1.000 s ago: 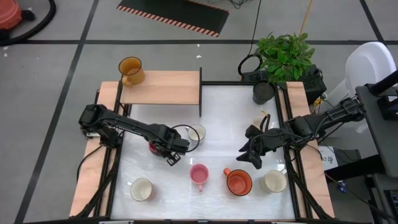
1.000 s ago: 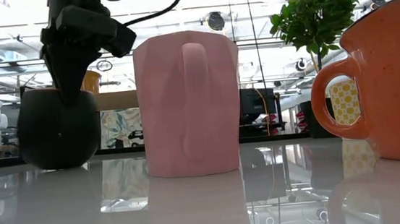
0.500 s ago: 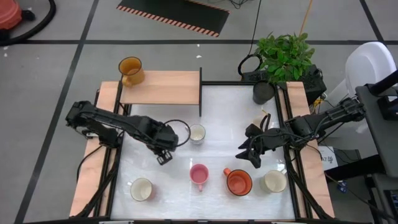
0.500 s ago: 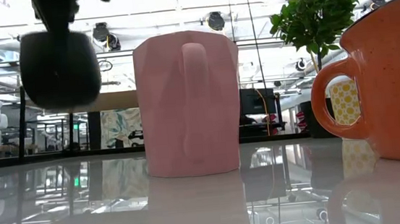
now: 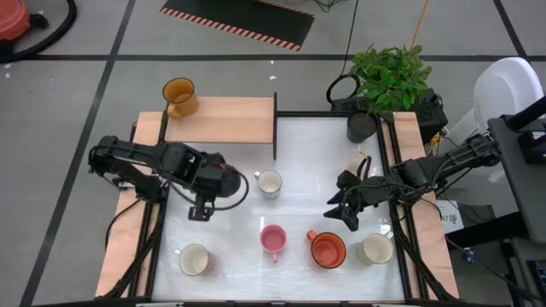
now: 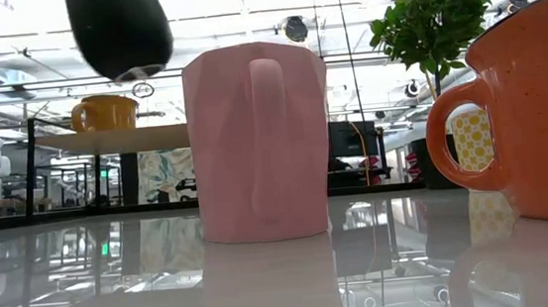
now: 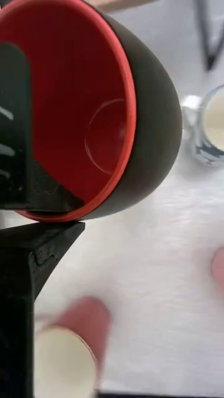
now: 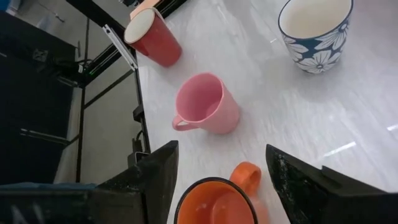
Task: Place coffee mugs
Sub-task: Put the black mug on the shelf
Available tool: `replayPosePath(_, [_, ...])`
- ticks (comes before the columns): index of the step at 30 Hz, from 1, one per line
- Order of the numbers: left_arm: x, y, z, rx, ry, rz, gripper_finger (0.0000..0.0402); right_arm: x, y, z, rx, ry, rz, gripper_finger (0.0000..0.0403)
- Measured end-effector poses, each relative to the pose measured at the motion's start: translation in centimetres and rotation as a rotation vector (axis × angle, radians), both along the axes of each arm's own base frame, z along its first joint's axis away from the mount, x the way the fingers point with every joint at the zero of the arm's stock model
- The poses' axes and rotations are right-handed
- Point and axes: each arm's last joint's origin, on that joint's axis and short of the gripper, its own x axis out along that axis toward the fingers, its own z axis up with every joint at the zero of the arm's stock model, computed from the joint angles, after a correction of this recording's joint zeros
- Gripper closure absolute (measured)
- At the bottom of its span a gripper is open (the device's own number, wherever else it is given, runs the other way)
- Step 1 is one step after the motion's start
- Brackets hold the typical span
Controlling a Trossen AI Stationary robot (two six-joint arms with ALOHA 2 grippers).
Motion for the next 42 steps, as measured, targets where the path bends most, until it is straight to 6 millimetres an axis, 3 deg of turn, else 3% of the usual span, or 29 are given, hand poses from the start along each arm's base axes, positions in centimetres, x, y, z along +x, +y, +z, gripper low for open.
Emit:
replayPosePath(7, [-2.0, 2.1, 1.7, 0.122, -0.078, -0.145, 0.0386, 0.0, 0.0, 0.0, 0.042, 0.010, -0.033, 0.0181])
replayPosePath(14, [-5.0, 5.5, 3.9, 0.121, -0.174, -0.086, 0.0386, 0.0, -0.1, 0.0, 0.028, 0.001, -0.072, 0.0181])
replayPosePath(22, [-6.6, 8.9, 4.7, 0.196, -0.195, -0.089, 0.0386, 0.1, -0.2, 0.0, 0.009, -0.003, -0.094, 0.0181])
replayPosePath(27, [-7.1, 11.2, 4.7, 0.284, -0.155, -0.180, 0.0386, 0.1, -0.2, 0.0, 0.025, -0.001, -0.110, 0.0181])
replayPosePath(32, [-7.5, 13.4, 4.3, 0.321, -0.104, -0.108, 0.0386, 0.2, -0.1, 0.0, 0.060, 0.003, -0.136, 0.0181])
replayPosePath(42, [-7.9, 16.0, 0.4, 0.358, 0.117, 0.049, 0.0386, 0.2, -0.1, 0.1, 0.098, -0.004, -0.153, 0.0181])
